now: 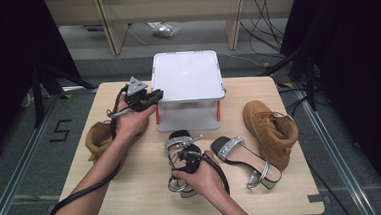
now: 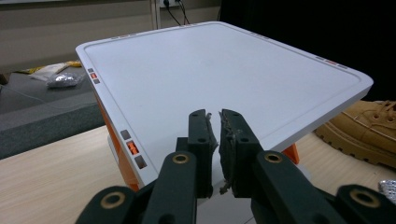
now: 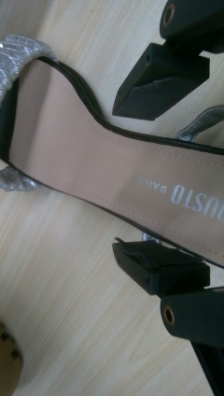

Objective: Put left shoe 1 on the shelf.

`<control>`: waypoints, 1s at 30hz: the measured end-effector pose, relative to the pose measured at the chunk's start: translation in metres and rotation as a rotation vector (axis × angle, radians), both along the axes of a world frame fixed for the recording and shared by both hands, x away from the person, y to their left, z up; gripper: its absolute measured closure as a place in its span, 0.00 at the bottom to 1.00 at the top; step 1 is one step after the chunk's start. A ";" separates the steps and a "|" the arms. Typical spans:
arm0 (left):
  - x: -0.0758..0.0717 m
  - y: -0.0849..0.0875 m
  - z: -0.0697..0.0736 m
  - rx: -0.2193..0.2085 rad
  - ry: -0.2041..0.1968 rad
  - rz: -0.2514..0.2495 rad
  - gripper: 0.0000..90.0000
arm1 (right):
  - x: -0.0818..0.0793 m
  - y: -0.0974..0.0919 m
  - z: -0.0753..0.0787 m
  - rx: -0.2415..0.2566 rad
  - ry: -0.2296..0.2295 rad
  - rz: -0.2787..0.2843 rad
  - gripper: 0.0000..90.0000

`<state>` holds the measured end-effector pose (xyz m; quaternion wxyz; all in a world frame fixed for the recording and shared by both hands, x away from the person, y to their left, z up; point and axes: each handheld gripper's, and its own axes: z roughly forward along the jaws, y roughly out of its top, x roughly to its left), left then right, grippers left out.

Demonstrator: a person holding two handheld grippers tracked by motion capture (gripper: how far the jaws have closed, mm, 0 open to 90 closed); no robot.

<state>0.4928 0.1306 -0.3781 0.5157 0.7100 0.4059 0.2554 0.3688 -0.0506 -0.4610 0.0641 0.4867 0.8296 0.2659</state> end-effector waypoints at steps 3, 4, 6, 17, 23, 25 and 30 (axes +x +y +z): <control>0.005 0.001 -0.004 -0.014 0.013 0.015 0.91 | 0.003 0.000 -0.004 -0.015 0.023 -0.002 0.31; 0.005 0.001 -0.004 -0.014 0.013 0.015 0.91 | 0.006 0.000 -0.006 -0.012 0.010 0.018 0.31; 0.007 0.001 -0.005 -0.008 0.019 0.034 0.91 | 0.006 0.003 -0.004 -0.017 0.046 -0.011 0.31; 0.014 -0.008 -0.008 0.004 0.034 0.045 0.93 | 0.021 0.005 -0.002 -0.044 0.176 -0.019 0.33; 0.015 -0.009 -0.009 0.008 0.033 0.045 0.93 | 0.025 0.007 0.006 0.013 0.299 -0.090 0.36; 0.016 -0.009 -0.009 0.009 0.035 0.046 0.93 | 0.027 0.005 0.002 0.000 0.247 -0.047 0.37; 0.016 -0.009 -0.009 0.011 0.033 0.045 0.93 | 0.027 0.011 0.003 -0.010 0.275 -0.074 0.36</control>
